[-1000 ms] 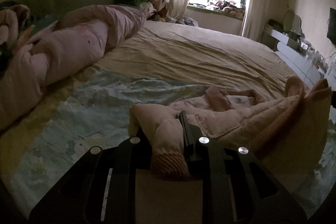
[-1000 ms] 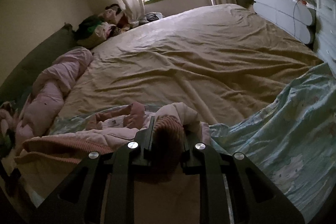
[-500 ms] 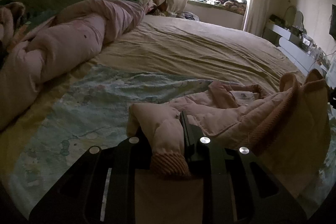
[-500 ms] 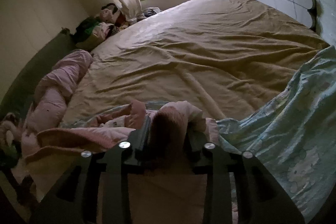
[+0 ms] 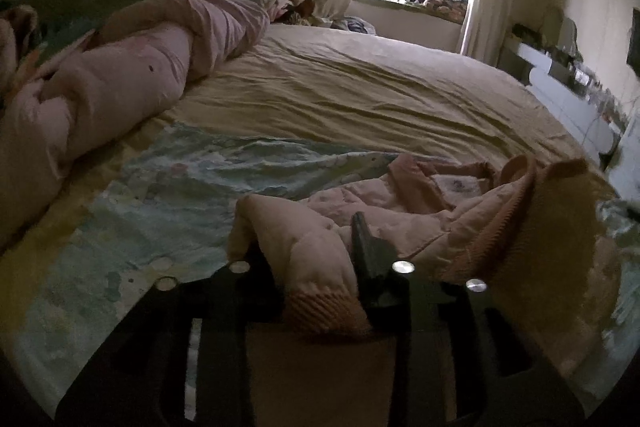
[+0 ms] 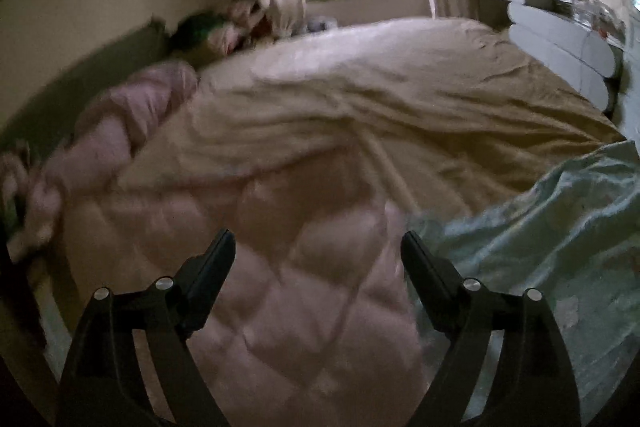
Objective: Fold large clothes
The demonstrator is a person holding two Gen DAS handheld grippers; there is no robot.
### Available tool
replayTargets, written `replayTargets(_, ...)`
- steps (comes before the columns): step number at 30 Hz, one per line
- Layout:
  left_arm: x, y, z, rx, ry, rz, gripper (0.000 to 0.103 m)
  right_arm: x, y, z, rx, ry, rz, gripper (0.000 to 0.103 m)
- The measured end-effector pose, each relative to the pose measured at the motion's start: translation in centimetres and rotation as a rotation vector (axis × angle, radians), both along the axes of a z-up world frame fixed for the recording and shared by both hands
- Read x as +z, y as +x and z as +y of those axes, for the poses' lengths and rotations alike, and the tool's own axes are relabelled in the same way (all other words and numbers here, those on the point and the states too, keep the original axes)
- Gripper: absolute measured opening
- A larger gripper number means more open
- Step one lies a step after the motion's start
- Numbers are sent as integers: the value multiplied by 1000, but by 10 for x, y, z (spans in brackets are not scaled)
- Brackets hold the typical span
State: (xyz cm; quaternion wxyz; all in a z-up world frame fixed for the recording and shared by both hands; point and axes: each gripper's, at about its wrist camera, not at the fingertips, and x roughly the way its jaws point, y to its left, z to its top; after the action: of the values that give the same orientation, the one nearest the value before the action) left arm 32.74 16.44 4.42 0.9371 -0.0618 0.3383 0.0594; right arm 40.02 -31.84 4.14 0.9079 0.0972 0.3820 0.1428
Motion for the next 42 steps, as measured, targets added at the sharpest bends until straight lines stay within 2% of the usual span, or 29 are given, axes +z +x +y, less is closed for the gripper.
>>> replayTargets(1,4,-1,0,-3,-26,-8,49,-8,-2,4,7,-22,19,84)
replayTargets(2,9,-3,0,-12,-50,-23,59,-20,-3,6,10,-41,42,84)
replayTargets(3,13,-5,-1,-19,-58,-38,76,-27,-4,7,12,-47,57,84)
replayTargets(4,20,-8,-5,-12,-35,-63,89,-34,-4,8,8,-51,72,84)
replayTargets(5,28,-12,-11,9,34,-86,92,-39,-6,8,1,-49,77,84)
replayTargets(6,34,-14,-16,9,87,-100,92,-41,-7,8,-2,-46,74,84)
replayTargets(7,38,-17,-19,-1,107,-108,92,-41,-9,7,-7,-41,63,84)
replayTargets(9,43,-24,-20,-19,126,-128,92,-40,-12,2,-17,-36,49,84)
replayTargets(12,38,-29,-12,5,140,-119,93,-37,-11,-3,-32,-62,30,84)
replayTargets(16,11,-31,7,29,101,-45,93,-35,-7,-13,-46,-62,19,84)
replayTargets(24,-62,-36,20,-27,77,97,93,-44,-2,-18,-33,-60,39,84)
replayTargets(28,-78,-40,20,-61,-4,113,93,-47,3,-13,-6,-66,39,84)
replayTargets(30,-83,-39,16,-64,-3,127,93,-48,8,-10,-1,-72,45,84)
replayTargets(32,-86,-35,17,-57,-35,150,93,-50,14,-8,3,-76,47,83)
replayTargets(33,-88,-32,21,-53,-69,156,92,-51,16,-7,9,-73,50,79)
replayTargets(35,-88,-31,23,-44,-93,144,70,-56,22,-4,22,-68,67,59)
replayTargets(36,-87,-31,23,-35,-76,137,48,-58,23,-3,16,-79,66,50)
replayTargets(37,-86,-31,21,-42,-76,132,39,-59,22,-2,12,-84,59,34)
replayTargets(38,-84,-31,20,-46,-71,125,35,-59,21,-3,10,-76,48,26)
replayTargets(39,-81,-32,17,-50,-52,113,23,-58,19,-3,3,-69,38,22)
replayTargets(40,-79,-32,16,-45,-30,104,19,-56,17,-5,-10,-51,21,18)
replayTargets(42,-70,-29,17,-44,-18,80,18,-50,16,-7,-37,-46,-2,17)
